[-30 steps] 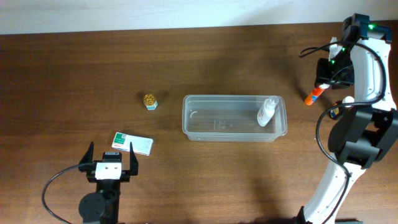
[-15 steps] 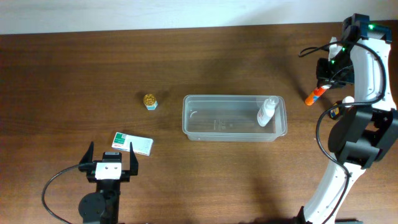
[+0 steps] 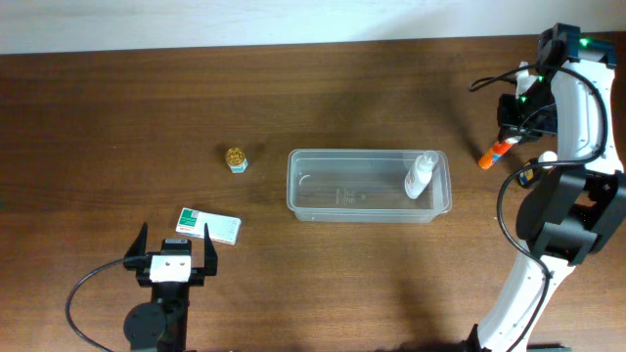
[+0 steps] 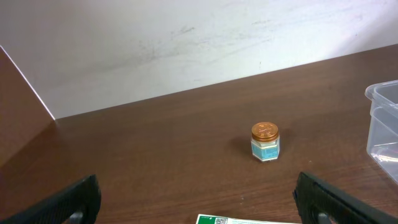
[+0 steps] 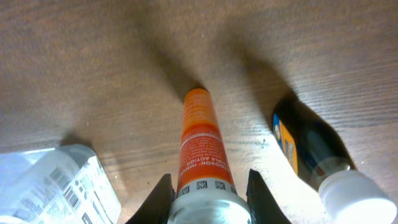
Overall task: Pack container
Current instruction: 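Lift the orange tube and carry it into the container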
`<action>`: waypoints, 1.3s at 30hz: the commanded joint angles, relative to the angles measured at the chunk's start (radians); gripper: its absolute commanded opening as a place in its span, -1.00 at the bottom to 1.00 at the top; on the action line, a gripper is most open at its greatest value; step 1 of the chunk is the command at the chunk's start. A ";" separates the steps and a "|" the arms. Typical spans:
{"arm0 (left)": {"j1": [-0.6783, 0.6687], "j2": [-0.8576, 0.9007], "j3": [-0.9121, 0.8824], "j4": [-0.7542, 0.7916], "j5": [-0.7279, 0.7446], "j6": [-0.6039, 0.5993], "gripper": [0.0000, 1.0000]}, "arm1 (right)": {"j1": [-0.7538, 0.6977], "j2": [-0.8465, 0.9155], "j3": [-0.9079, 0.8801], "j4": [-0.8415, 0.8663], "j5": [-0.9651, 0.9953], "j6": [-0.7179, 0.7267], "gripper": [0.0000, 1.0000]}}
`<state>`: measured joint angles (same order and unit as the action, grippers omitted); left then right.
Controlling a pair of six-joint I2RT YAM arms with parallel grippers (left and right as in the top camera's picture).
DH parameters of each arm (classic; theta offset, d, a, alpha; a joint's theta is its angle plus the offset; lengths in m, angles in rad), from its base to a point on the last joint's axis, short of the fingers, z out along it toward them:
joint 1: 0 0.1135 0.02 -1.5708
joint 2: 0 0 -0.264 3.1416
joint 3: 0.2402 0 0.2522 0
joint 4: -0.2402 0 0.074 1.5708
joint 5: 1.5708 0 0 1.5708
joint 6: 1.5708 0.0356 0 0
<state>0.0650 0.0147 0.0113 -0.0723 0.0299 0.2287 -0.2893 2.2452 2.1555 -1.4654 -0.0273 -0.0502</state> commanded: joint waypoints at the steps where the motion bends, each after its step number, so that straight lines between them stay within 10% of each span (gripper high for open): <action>1: 0.005 -0.008 -0.002 -0.007 0.008 0.012 0.99 | 0.001 -0.043 0.023 -0.035 -0.026 0.006 -0.69; 20: 0.005 -0.008 -0.002 -0.007 0.008 0.012 0.99 | 0.063 -0.337 0.219 -0.234 -0.139 0.044 -0.58; 39: 0.005 -0.008 -0.002 -0.007 0.008 0.012 0.99 | 0.508 -0.471 0.093 -0.233 -0.021 0.121 -0.58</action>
<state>0.0650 0.0147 0.0113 -0.0723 0.0299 0.2287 0.1757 1.7672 2.3016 -1.6928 -0.0921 0.0509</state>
